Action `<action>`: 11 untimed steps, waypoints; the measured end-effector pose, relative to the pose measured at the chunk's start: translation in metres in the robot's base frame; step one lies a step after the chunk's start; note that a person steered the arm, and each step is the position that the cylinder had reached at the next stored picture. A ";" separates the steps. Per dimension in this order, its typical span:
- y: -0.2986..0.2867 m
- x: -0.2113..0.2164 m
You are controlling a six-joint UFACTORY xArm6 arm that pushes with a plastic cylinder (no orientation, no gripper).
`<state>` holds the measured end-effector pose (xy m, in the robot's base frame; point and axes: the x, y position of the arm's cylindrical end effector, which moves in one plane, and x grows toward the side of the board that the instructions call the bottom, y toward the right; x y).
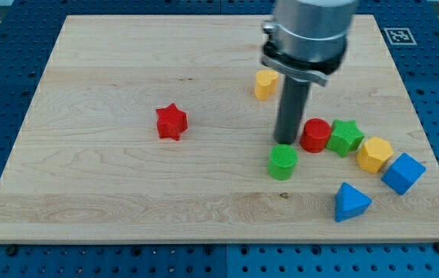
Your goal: Move the green circle closer to the red star
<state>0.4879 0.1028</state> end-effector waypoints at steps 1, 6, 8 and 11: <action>0.021 0.004; 0.008 0.044; -0.031 0.044; -0.129 0.048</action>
